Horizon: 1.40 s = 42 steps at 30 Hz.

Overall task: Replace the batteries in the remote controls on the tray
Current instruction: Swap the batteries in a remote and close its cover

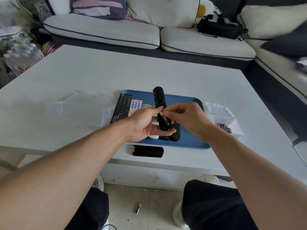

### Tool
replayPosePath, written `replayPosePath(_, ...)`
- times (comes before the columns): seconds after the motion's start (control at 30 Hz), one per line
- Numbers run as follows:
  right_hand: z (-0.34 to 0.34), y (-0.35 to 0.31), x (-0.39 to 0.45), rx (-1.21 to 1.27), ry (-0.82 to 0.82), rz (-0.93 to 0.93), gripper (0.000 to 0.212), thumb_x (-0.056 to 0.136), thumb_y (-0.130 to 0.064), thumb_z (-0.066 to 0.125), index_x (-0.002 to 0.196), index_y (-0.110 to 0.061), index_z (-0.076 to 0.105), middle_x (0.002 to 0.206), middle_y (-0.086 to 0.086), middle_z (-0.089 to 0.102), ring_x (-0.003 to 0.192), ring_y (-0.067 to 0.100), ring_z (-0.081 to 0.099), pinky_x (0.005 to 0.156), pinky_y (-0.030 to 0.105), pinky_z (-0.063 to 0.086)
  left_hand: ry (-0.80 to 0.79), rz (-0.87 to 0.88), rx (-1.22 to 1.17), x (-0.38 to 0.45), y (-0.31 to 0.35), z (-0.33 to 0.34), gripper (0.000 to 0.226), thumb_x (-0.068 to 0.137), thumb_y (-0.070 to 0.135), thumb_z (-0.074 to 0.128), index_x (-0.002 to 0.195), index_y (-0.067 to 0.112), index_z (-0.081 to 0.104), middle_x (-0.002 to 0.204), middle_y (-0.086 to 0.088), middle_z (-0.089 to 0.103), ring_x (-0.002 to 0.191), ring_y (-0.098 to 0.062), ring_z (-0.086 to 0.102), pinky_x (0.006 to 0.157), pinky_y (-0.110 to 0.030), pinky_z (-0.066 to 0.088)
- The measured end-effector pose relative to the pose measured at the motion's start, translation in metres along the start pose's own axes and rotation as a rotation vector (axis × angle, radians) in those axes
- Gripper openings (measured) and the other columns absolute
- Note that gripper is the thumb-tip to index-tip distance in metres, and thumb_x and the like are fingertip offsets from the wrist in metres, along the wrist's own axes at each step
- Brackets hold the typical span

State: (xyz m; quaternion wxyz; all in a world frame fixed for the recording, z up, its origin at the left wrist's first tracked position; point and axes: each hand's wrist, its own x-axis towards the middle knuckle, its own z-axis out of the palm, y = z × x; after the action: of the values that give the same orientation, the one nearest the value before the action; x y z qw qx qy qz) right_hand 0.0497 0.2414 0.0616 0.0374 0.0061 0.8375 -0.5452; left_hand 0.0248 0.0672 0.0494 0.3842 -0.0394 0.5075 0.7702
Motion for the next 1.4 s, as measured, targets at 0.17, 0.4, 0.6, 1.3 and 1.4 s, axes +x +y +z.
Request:
replayPosePath(0.17, 0.001, -0.004, 0.000, -0.238, 0.041, 0.018, 0.005, 0.083, -0.035, 0.080, 0.084, -0.030, 0.081, 0.064, -0.014, 0.070, 0.048, -0.003, 0.053, 0.048, 0.009, 0.037, 0.049, 0.068, 0.020, 0.004, -0.003, 0.002, 0.021, 0.105, 0.020, 0.051, 0.115, 0.007, 0.063, 0.120, -0.025, 0.066, 0.104, -0.051, 0.067, 0.088, -0.051, 0.058)
replayPosePath(0.4, 0.004, -0.008, 0.000, -0.265, 0.083, -0.011, 0.003, 0.084, -0.029, 0.077, 0.083, -0.032, 0.078, 0.066, -0.016, 0.072, 0.057, -0.004, 0.063, 0.060, 0.014, 0.049, 0.094, 0.089, 0.038, 0.005, -0.004, 0.007, 0.023, 0.106, 0.022, 0.048, 0.112, 0.007, 0.064, 0.113, -0.024, 0.069, 0.098, -0.046, 0.071, 0.091, -0.054, 0.057)
replayPosePath(0.6, -0.002, -0.009, -0.004, -0.103, 0.106, -0.097, 0.004, 0.087, -0.018, 0.075, 0.089, -0.020, 0.073, 0.075, -0.002, 0.076, 0.067, 0.016, 0.072, 0.073, 0.035, 0.060, 0.007, 0.040, 0.080, -0.001, 0.005, 0.004, 0.034, 0.108, 0.030, 0.042, 0.128, 0.011, 0.062, 0.114, -0.023, 0.071, 0.105, -0.048, 0.068, 0.084, -0.047, 0.061)
replayPosePath(1.3, -0.002, 0.001, 0.005, -0.217, 0.054, -0.010, 0.028, 0.071, -0.025, 0.091, 0.087, -0.014, 0.070, 0.066, -0.010, 0.055, 0.049, -0.001, 0.045, 0.054, 0.016, 0.040, -0.036, 0.073, 0.146, -0.002, -0.001, -0.004, 0.024, 0.104, 0.008, 0.050, 0.124, 0.008, 0.062, 0.124, -0.028, 0.065, 0.104, -0.052, 0.067, 0.090, -0.051, 0.058)
replayPosePath(1.4, 0.001, 0.004, 0.005, -0.268, 0.008, -0.022, 0.026, 0.069, -0.028, 0.091, 0.083, -0.024, 0.068, 0.068, -0.009, 0.057, 0.053, 0.001, 0.045, 0.056, 0.020, 0.040, -0.034, 0.086, 0.210, -0.004, -0.003, -0.004, 0.027, 0.102, 0.003, 0.050, 0.127, 0.011, 0.059, 0.121, -0.024, 0.064, 0.102, -0.049, 0.069, 0.090, -0.049, 0.059)
